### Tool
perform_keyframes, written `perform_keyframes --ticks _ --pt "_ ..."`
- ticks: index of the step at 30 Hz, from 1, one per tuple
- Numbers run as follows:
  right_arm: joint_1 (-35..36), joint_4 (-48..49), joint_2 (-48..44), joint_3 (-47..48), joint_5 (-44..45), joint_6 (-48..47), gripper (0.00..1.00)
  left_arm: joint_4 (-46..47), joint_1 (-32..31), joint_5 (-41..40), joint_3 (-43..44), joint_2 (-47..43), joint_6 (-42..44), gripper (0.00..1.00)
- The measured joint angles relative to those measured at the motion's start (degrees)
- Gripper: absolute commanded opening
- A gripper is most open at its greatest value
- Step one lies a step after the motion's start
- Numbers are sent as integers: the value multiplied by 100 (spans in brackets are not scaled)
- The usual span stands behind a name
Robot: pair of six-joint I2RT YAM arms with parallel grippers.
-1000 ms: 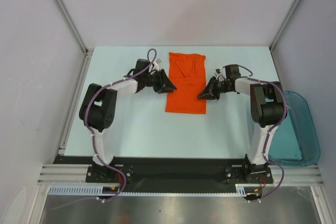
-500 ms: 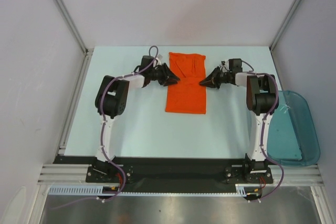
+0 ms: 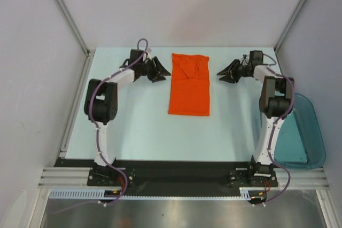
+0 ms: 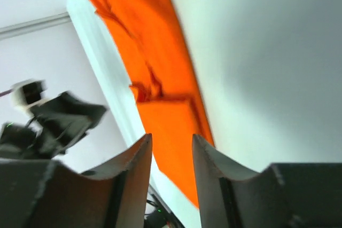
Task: Fold and stack the t-shirts
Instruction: Fold the tshirt
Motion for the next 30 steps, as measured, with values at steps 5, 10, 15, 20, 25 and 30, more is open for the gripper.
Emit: perform_keyframes --ticks 5,10,15,20,25,30 --pt "-42 -584 -1991 -1349 597 -481 52 -254 7 -498 -1458 -2271 79 65" --pt "380 -129 -4304 -3595 964 -61 54 411 -92 -1036 -3620 -4334 -846 69" --pt "1207 546 -5274 -5158 1482 776 57 944 -927 -1812 -5460 -4813 -2105 66" --pt "1718 1279 -5860 -6371 2127 1676 57 1220 -1631 -2350 -5842 -4743 -2835 65" --pt "1770 1860 -5897 -6859 2511 2105 55 1978 -1665 -2677 -5987 -4229 -3289 61" --pt "1766 2616 -5246 -6907 2601 2306 52 2511 -1663 -2691 -6076 -3512 -3635 57"
